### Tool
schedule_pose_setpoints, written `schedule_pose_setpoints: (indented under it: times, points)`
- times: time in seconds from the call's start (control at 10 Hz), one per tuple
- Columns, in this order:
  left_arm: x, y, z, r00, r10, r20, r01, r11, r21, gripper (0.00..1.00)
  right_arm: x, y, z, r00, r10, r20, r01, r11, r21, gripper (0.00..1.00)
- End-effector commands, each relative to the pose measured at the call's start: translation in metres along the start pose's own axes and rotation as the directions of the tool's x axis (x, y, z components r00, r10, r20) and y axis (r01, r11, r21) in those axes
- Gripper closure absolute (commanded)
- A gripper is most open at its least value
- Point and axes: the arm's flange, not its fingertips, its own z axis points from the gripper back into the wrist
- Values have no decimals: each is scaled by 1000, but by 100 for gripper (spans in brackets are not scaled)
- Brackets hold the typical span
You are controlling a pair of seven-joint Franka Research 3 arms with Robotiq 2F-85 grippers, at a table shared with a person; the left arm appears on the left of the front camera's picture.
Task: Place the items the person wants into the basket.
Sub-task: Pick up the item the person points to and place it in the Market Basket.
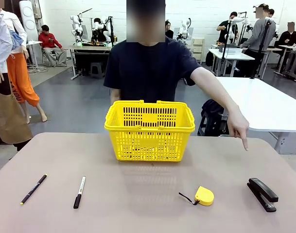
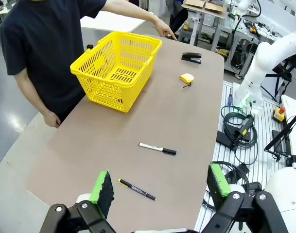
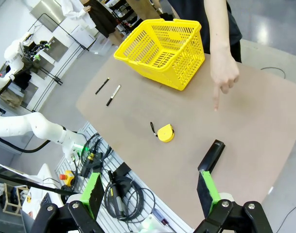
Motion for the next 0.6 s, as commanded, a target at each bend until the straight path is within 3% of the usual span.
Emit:
schedule_pose_setpoints:
  times: [0.0,0.5]
  points:
    - [1,1,2,1000,-24,17,24,1000,-6,0,1,0,0,1000,15,14,-15,1000,17,0]
    - [1,1,2,1000,-24,17,24,1000,-6,0,1,0,0,1000,15,14,-15,1000,17,0]
